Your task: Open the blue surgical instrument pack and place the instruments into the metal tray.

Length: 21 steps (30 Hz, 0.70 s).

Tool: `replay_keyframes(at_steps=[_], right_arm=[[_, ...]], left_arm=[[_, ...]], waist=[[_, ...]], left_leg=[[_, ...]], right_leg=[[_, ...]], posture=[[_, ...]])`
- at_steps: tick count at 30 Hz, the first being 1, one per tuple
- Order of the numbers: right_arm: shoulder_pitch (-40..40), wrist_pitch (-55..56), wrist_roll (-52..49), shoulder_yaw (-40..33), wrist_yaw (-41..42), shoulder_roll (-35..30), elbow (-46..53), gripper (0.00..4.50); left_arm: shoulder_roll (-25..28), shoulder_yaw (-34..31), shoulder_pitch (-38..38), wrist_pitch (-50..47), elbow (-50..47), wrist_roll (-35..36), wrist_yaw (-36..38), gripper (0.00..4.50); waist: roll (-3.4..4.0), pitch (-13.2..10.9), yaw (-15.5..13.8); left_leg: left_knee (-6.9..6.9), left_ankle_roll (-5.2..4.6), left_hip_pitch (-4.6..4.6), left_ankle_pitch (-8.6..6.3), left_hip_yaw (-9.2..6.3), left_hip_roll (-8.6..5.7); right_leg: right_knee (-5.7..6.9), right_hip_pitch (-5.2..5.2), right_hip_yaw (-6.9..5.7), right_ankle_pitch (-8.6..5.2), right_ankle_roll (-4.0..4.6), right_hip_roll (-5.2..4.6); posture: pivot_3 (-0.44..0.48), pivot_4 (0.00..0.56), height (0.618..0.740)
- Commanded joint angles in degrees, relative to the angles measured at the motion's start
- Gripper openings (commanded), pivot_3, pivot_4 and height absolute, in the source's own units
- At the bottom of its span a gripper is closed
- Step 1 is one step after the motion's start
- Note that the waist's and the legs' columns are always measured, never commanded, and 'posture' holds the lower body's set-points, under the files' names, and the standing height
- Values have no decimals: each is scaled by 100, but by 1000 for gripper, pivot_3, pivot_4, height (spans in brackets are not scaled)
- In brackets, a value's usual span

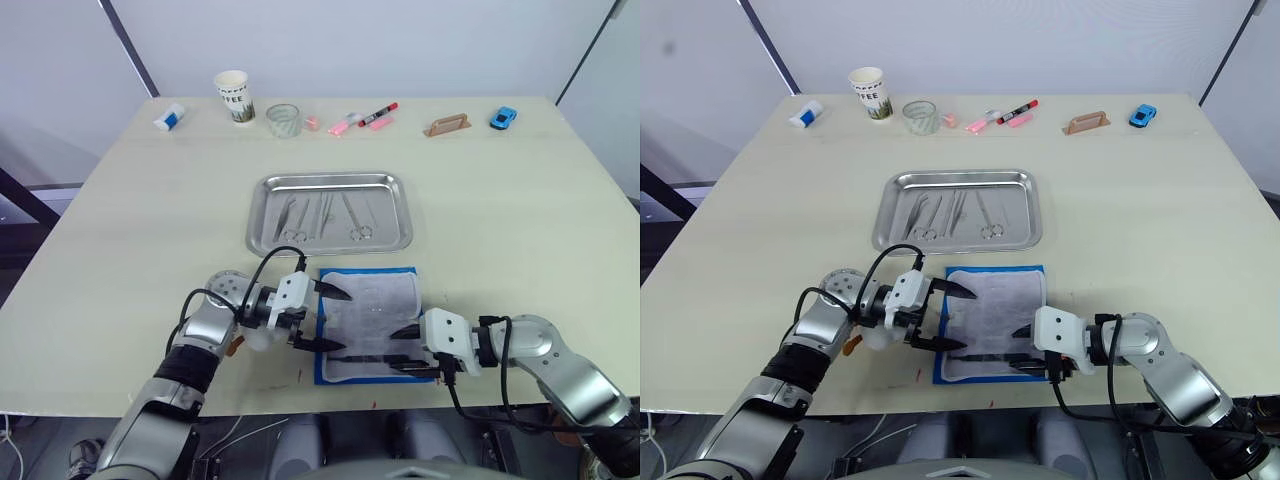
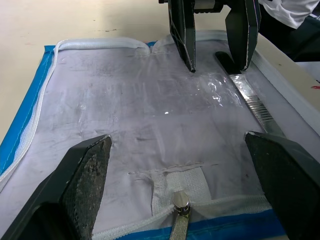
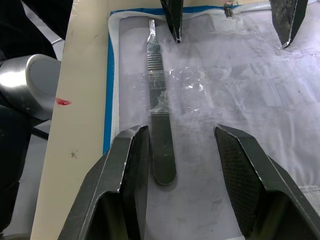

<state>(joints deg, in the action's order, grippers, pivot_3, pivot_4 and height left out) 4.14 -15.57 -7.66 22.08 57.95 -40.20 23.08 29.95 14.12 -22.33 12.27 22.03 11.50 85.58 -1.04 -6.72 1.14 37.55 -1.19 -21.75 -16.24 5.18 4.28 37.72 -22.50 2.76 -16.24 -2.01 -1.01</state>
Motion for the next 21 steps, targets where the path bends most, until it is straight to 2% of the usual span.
replay_keyframes(at_steps=[1,21], right_arm=[[-81,137,22,45,31,18,4,2357],[-226,459,179,91,-16,32,-263,2357]], left_arm=[[147,162,219,-140,278,-182,86,4500],[121,178,194,-165,298,-191,80,4500]], waist=[[0,0,0],[-5,5,-1]], left_leg=[[0,0,0,0,0,0],[0,0,3,0,3,0]], right_leg=[[1,0,0,0,0,0],[4,1,4,0,0,0]], posture=[[0,150,740],[0,150,740]])
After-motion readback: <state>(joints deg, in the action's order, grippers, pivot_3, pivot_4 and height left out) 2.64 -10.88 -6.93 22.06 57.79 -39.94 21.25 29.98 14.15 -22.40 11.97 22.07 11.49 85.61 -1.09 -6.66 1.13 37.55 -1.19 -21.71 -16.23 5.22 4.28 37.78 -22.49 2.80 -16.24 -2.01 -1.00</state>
